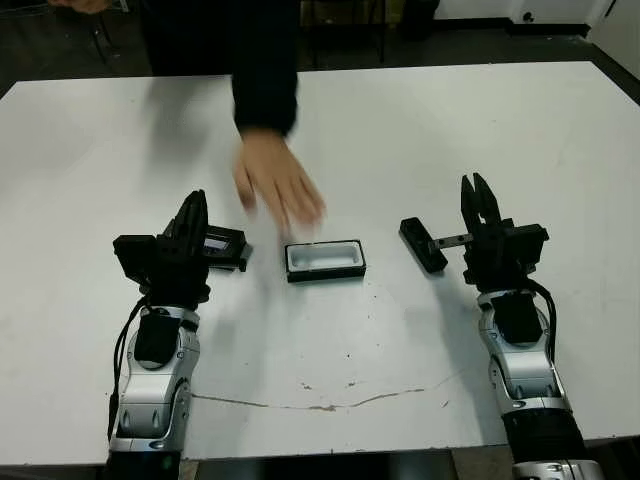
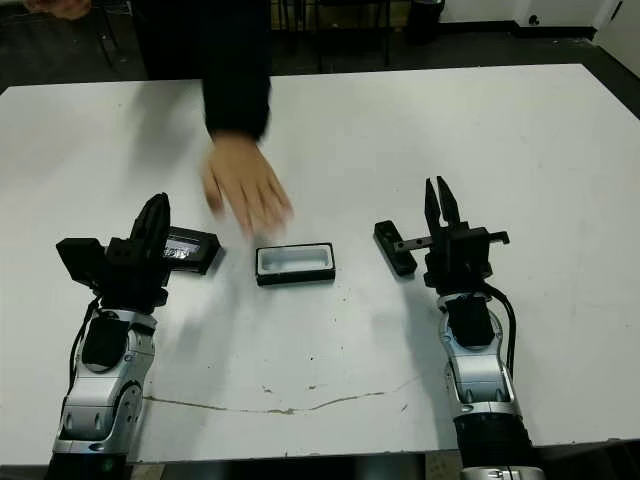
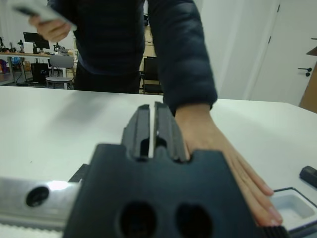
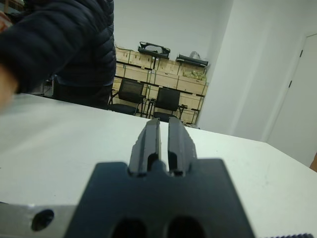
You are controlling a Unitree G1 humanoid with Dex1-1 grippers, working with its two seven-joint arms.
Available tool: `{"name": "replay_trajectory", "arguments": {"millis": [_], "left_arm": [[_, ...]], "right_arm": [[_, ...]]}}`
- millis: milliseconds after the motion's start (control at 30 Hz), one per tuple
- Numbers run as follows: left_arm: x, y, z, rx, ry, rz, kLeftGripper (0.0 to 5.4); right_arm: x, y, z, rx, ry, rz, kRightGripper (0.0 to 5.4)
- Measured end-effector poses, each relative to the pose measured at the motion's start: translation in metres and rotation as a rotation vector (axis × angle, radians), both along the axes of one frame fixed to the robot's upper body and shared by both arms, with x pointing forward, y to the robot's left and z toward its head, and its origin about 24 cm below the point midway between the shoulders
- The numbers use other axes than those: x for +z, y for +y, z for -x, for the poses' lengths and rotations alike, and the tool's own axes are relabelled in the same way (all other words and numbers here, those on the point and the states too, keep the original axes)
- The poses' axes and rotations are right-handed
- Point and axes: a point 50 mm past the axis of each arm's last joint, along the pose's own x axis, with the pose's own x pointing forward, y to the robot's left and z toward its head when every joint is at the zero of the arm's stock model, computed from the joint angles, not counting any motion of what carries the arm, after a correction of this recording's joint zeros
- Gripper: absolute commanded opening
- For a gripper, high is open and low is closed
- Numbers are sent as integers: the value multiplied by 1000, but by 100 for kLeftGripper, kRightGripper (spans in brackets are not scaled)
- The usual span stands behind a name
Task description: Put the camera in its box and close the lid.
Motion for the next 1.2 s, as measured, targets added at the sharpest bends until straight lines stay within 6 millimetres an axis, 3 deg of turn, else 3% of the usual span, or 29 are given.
{"name": "replay_trajectory", "arguments": {"millis": [767, 933, 1200], "left_arm": [[-1, -2, 1, 0, 4, 8, 1], [-2, -3, 1, 0, 6, 11, 0], [-6, -3, 3, 4, 21, 15, 0]], "right_arm": [[6, -3, 4, 18, 27, 10, 0], [14, -2, 16, 74, 204, 55, 59], [25, -1, 25, 127, 393, 142, 198]]}}
